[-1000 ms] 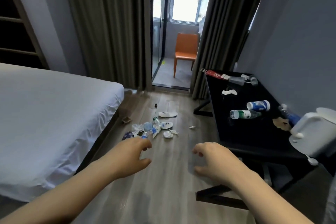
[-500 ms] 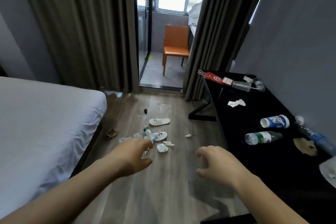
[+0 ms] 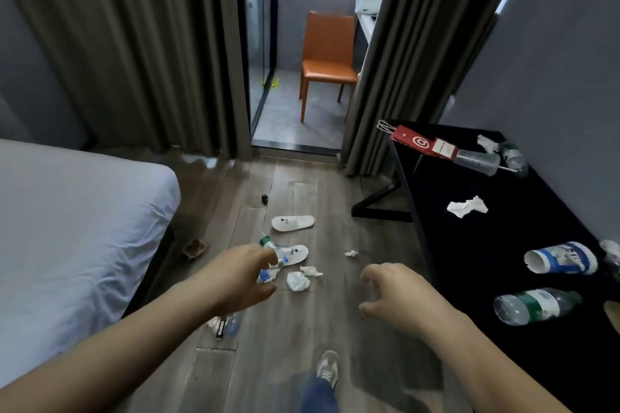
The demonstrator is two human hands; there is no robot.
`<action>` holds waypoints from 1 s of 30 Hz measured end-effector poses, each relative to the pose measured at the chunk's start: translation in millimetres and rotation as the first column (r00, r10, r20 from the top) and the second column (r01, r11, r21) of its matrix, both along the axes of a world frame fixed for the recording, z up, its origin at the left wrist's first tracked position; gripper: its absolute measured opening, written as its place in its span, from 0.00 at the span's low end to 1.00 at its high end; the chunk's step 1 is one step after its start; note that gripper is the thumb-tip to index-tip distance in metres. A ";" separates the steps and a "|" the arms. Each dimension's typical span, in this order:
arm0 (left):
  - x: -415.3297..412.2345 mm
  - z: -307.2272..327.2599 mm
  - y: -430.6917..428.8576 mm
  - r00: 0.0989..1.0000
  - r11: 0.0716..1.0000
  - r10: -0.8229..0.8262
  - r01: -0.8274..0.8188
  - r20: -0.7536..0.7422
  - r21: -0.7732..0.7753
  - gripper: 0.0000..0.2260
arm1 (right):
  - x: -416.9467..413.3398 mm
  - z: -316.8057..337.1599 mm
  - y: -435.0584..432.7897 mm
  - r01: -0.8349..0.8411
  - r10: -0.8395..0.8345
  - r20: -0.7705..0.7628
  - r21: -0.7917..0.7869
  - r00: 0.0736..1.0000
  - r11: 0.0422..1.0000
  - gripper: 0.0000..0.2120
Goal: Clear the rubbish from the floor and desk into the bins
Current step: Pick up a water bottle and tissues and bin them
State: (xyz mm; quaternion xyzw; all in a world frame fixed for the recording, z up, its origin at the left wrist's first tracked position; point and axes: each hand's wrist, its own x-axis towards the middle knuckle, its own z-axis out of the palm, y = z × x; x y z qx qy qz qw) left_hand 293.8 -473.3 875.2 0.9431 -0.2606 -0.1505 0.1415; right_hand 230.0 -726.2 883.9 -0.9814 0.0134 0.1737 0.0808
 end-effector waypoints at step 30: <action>404.7 -452.7 -139.7 0.955 0.972 0.160 -0.109 -0.248 0.208 0.13 | 428.0 -452.0 -152.4 0.210 -0.180 -0.312 0.068 0.933 0.975 0.21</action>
